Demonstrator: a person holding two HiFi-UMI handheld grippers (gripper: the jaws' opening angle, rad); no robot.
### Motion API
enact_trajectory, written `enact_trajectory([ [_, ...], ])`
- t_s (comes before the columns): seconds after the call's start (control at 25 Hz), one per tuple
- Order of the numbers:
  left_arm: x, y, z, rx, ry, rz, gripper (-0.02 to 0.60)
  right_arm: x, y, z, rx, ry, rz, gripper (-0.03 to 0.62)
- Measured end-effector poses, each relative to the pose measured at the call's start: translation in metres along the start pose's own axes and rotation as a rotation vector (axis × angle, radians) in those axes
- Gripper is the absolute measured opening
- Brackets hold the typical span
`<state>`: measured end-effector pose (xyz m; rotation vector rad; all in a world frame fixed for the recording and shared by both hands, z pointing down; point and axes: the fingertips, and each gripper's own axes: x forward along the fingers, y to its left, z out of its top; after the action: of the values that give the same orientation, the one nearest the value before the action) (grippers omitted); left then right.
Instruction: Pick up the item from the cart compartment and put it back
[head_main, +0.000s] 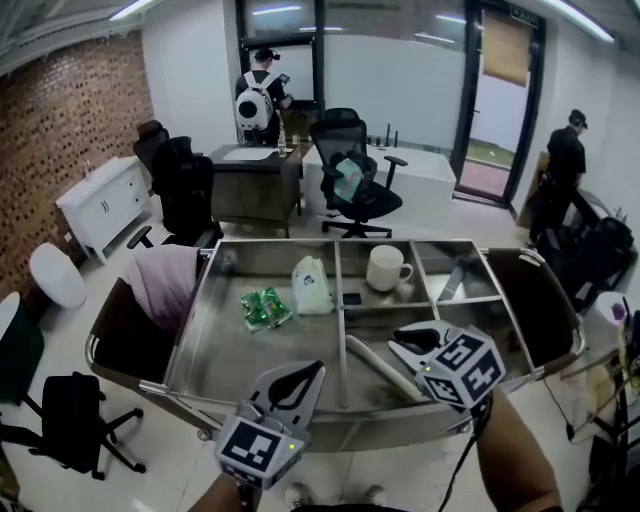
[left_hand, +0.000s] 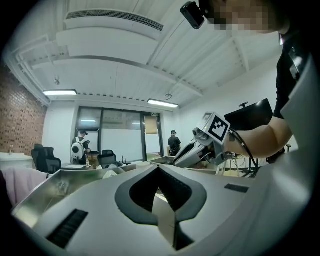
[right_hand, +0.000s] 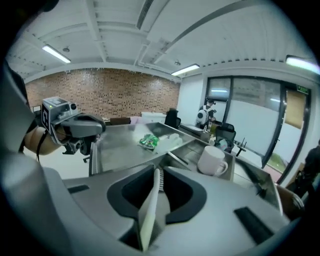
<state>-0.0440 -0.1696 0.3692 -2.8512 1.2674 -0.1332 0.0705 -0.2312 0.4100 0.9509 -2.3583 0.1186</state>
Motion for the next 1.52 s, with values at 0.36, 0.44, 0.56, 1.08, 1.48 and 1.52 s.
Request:
enact_trajectory([
  [0.36, 0.008, 0.017, 0.001, -0.015, -0.018, 0.006, 0.0, 0.056, 0.002, -0.026, -0.079, 0.177, 0.082, 0.092],
  [0.44, 0.012, 0.02, 0.001, -0.015, -0.018, 0.004, 0.0, 0.068, 0.002, -0.036, -0.095, 0.225, 0.101, 0.128],
  [0.56, 0.018, 0.026, 0.002, -0.018, -0.018, 0.005, 0.0, 0.081, 0.003, -0.05, -0.089, 0.282, 0.125, 0.179],
  [1.08, 0.044, 0.045, 0.001, -0.031, -0.011, -0.003, 0.0, 0.107, 0.009, -0.084, -0.041, 0.368, 0.185, 0.179],
  [1.48, 0.046, 0.045, -0.003, -0.037, -0.006, -0.008, 0.0, 0.107, 0.011, -0.092, 0.008, 0.407, 0.174, 0.176],
  [1.52, 0.046, 0.045, -0.003, -0.039, -0.006, -0.009, 0.0, 0.107, 0.011, -0.092, 0.009, 0.408, 0.174, 0.175],
])
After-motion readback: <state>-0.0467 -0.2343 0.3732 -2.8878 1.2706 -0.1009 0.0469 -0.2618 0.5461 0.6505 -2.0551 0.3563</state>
